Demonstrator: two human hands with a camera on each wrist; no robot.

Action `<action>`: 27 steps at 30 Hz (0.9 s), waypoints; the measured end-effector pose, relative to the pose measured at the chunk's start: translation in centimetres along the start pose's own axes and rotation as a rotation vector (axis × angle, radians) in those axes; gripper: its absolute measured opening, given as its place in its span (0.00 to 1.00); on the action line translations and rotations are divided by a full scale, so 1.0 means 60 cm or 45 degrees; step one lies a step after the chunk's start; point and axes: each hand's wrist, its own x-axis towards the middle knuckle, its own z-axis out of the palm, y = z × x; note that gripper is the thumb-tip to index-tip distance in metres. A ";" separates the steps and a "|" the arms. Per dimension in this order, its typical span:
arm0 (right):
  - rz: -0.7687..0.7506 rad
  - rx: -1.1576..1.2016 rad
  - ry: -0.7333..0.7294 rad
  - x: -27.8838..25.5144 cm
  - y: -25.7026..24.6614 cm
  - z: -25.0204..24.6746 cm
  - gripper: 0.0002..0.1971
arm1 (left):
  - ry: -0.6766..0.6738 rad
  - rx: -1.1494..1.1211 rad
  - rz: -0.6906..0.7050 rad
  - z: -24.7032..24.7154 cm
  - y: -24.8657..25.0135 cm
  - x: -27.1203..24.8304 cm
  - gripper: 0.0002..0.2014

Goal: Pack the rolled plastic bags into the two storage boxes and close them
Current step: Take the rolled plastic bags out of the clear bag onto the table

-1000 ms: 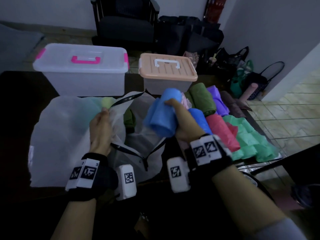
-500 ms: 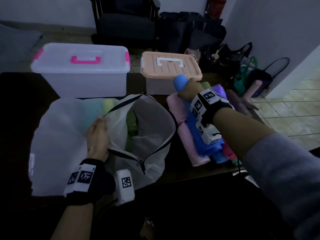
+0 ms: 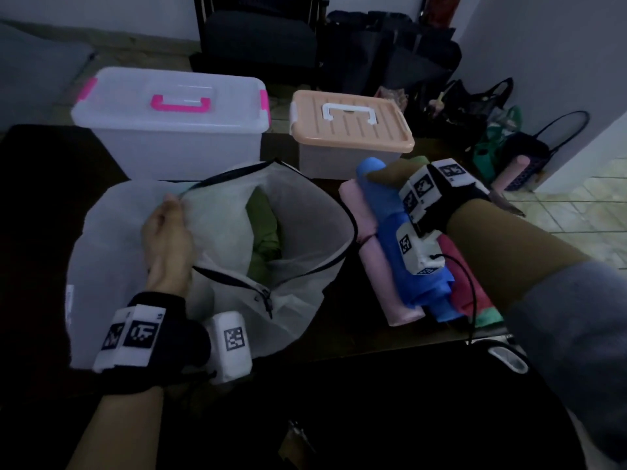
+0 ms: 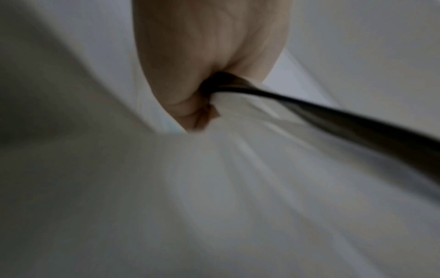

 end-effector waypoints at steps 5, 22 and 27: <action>0.034 0.176 0.091 0.008 -0.023 -0.029 0.29 | -0.031 0.119 -0.126 -0.037 0.003 0.021 0.22; 0.058 -0.082 -0.145 -0.044 0.048 0.083 0.34 | -0.054 0.782 -0.091 -0.035 0.052 -0.039 0.21; 0.042 -0.059 -0.168 -0.034 0.059 0.088 0.34 | -0.056 0.538 0.173 0.008 0.101 -0.075 0.19</action>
